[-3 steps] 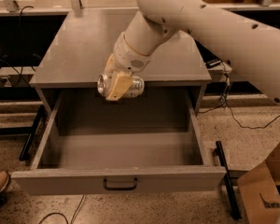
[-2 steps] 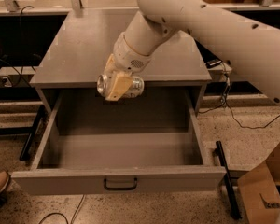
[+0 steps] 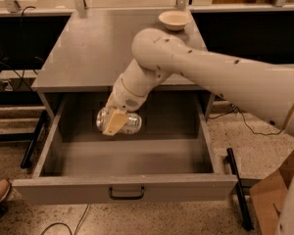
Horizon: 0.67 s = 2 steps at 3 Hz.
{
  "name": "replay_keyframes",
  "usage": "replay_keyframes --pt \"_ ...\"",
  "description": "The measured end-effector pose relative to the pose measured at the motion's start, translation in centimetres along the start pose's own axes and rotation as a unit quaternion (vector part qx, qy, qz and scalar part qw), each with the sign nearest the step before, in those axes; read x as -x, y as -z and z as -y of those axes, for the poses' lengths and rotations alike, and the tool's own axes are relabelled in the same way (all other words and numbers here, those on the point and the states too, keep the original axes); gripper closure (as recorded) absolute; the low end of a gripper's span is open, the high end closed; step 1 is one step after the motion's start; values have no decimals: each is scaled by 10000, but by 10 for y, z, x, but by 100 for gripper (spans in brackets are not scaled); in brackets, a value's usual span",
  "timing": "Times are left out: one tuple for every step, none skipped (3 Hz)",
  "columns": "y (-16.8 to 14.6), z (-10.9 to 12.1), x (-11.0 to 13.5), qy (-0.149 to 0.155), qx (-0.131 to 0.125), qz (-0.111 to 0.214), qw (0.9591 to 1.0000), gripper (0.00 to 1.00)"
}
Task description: Place 7up can into top drawer
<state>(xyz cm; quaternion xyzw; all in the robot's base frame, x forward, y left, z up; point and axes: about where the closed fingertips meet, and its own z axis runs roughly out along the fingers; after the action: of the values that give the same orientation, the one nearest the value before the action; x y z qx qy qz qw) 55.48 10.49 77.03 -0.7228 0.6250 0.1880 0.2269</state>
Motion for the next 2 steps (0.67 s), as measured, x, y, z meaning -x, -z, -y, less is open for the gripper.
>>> replay_keyframes --pt "-48 -8 -13 -457 -86 -16 9989 100" --pt "-68 0 -30 -925 -424 -233 9945 82"
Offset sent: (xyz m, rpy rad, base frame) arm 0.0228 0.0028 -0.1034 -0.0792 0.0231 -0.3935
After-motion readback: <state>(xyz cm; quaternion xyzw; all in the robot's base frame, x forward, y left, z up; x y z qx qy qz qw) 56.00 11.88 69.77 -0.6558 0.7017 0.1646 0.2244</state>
